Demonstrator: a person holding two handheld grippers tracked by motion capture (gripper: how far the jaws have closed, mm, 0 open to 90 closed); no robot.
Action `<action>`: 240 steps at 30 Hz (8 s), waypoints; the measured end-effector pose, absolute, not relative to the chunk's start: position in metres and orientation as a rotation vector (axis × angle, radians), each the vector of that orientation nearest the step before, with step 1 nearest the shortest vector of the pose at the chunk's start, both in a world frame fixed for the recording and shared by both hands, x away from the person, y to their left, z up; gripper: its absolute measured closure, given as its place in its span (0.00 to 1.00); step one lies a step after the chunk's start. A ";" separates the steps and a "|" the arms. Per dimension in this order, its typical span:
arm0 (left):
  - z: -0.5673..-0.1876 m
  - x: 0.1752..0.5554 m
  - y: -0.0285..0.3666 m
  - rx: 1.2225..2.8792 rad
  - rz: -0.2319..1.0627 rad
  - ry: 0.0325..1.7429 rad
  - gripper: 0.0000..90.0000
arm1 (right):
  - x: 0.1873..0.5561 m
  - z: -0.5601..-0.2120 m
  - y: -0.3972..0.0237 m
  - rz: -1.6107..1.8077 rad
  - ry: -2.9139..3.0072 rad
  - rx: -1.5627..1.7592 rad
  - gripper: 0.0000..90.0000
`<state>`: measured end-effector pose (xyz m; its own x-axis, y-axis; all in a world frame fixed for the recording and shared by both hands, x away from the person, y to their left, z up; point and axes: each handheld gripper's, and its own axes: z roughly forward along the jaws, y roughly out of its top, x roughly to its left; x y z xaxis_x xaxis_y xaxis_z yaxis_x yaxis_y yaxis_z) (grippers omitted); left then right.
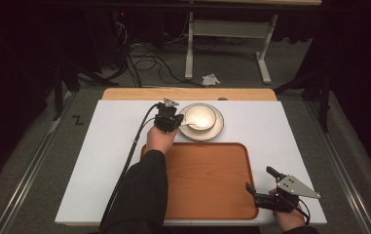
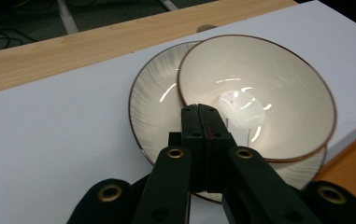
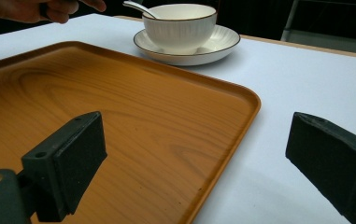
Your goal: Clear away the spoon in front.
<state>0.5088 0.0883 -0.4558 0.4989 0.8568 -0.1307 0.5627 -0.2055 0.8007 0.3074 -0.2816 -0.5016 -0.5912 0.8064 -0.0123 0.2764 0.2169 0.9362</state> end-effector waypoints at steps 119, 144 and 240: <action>-0.431 0.417 0.096 1.794 0.319 0.952 0.95 | 0.306 -0.501 -0.274 1.343 2.024 0.952 0.06; -0.437 0.318 0.162 1.726 0.322 0.919 0.95 | 0.305 -0.502 -0.271 1.329 2.027 0.954 0.06; -0.510 0.282 0.159 2.086 0.334 1.042 1.00 | 0.307 -0.503 -0.269 1.319 2.044 0.940 0.06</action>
